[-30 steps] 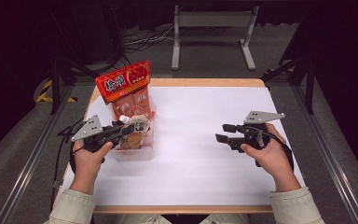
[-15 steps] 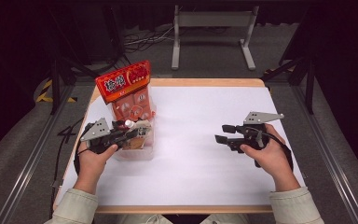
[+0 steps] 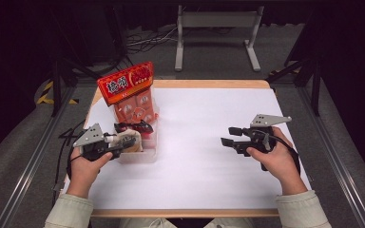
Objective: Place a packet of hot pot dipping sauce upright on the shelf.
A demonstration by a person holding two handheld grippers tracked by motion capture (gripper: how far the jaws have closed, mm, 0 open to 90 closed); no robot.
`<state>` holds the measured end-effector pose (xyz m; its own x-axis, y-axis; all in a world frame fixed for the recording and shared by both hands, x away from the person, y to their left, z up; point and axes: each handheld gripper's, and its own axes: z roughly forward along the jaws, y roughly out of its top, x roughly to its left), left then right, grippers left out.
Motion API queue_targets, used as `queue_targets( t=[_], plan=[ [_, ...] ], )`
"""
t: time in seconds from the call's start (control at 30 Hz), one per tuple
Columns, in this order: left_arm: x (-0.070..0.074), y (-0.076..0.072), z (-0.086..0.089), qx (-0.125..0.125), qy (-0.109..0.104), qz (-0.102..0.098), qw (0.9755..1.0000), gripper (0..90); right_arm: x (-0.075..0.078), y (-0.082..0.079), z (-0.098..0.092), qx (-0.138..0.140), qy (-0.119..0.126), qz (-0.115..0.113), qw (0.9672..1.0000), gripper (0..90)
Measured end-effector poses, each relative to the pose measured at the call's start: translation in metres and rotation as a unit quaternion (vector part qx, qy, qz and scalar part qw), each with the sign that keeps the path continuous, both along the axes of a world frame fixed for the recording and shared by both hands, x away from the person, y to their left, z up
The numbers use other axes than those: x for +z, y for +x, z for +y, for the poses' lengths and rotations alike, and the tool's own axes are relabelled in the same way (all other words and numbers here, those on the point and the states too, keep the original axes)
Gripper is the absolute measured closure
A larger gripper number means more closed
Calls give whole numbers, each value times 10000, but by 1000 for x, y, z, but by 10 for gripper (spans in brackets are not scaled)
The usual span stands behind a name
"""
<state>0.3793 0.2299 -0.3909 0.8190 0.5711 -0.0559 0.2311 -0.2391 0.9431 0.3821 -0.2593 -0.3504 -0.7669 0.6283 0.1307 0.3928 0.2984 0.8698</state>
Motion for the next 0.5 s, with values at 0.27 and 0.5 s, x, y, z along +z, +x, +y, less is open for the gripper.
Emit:
queue_targets(
  t=[0.27,0.5],
  plan=[
    [6,-16,15,466,23,-42,9989,135,1,-5,-7,-93,-67,-234,9997,363],
    [2,-34,35,846,136,-6,9963,46,-3,-16,-21,-334,-102,-487,9982,332]
  ],
)
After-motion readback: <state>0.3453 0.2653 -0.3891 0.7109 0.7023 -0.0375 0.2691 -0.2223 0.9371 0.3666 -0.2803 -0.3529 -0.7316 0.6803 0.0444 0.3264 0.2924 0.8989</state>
